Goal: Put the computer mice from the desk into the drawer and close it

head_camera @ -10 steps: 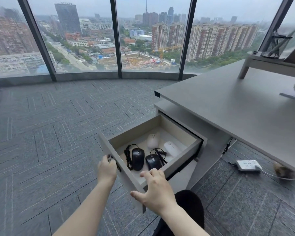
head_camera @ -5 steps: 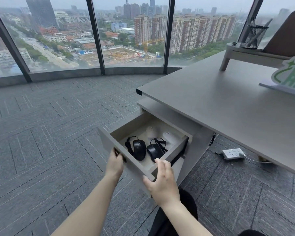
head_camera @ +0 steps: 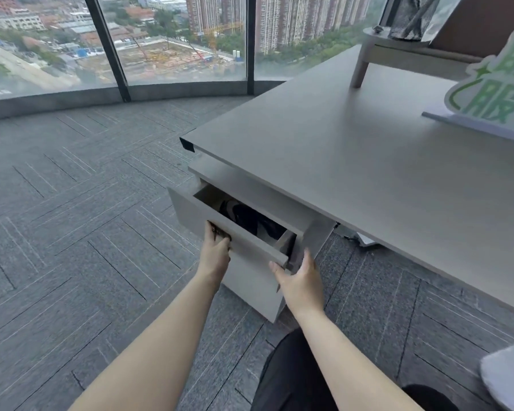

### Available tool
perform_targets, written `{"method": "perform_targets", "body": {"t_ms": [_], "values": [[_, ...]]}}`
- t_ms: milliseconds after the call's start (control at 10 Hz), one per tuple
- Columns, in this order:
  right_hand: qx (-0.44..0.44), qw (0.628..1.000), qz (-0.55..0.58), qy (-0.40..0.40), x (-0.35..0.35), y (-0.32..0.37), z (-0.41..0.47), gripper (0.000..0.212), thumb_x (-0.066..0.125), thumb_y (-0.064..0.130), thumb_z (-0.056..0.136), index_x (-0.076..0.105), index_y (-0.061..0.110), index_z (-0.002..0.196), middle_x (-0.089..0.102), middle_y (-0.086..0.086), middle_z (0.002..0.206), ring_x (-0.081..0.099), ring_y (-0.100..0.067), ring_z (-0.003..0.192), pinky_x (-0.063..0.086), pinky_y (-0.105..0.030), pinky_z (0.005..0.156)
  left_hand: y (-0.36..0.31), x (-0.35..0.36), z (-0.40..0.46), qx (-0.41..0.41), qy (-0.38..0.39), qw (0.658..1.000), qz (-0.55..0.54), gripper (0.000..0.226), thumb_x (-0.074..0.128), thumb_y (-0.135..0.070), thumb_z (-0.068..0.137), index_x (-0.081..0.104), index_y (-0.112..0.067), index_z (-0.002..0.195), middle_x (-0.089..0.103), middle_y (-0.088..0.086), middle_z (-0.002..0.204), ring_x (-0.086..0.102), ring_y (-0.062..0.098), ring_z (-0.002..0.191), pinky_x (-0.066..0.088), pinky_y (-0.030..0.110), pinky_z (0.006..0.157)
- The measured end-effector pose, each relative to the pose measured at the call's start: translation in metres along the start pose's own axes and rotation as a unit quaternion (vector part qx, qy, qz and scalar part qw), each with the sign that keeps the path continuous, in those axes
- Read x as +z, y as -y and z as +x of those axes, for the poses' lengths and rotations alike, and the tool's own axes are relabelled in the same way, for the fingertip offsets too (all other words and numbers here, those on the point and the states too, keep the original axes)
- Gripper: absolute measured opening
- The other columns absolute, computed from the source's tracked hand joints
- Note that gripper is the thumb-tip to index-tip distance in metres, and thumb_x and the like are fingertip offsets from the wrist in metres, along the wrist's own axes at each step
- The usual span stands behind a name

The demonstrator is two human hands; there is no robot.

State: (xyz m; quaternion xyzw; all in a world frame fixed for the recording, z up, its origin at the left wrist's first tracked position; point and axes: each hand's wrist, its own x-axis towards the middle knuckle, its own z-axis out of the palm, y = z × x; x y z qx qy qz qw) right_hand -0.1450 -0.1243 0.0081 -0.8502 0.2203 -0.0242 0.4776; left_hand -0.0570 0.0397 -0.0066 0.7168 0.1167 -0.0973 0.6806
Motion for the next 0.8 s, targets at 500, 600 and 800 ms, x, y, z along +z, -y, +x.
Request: {"method": "perform_targets", "body": {"t_ms": [500, 600, 800], "values": [[-0.016, 0.999, 0.002, -0.046, -0.016, -0.010, 0.064, 0.070, 0.069, 0.047, 0.085, 0.044, 0.012, 0.141, 0.058, -0.008, 0.139, 0.056, -0.025, 0.126, 0.048, -0.039, 0.101, -0.011, 0.055, 0.043, -0.027, 0.030, 0.999, -0.007, 0.084, 0.040, -0.008, 0.085, 0.004, -0.038, 0.155, 0.036, -0.017, 0.137, 0.047, 0.024, 0.122, 0.038, 0.050, 0.111], [-0.024, 0.998, -0.015, -0.051, -0.014, -0.009, 0.063, 0.058, 0.067, 0.048, 0.086, 0.053, 0.012, 0.130, 0.066, -0.006, 0.127, 0.064, -0.025, 0.114, 0.053, -0.038, 0.090, -0.011, 0.054, 0.045, -0.034, 0.045, 0.998, 0.013, 0.086, 0.042, -0.009, 0.086, -0.002, -0.041, 0.154, 0.033, -0.018, 0.137, 0.048, 0.021, 0.118, 0.039, 0.050, 0.110], [-0.010, 0.999, -0.025, -0.032, -0.017, -0.002, 0.055, 0.043, 0.065, 0.039, 0.089, 0.056, 0.013, 0.122, 0.068, -0.009, 0.119, 0.065, -0.030, 0.108, 0.053, -0.040, 0.086, -0.009, 0.047, 0.045, -0.028, 0.035, 0.998, 0.054, 0.085, 0.043, -0.019, 0.076, 0.009, -0.040, 0.152, 0.030, -0.002, 0.158, 0.044, 0.031, 0.131, 0.037, 0.054, 0.110]]}}
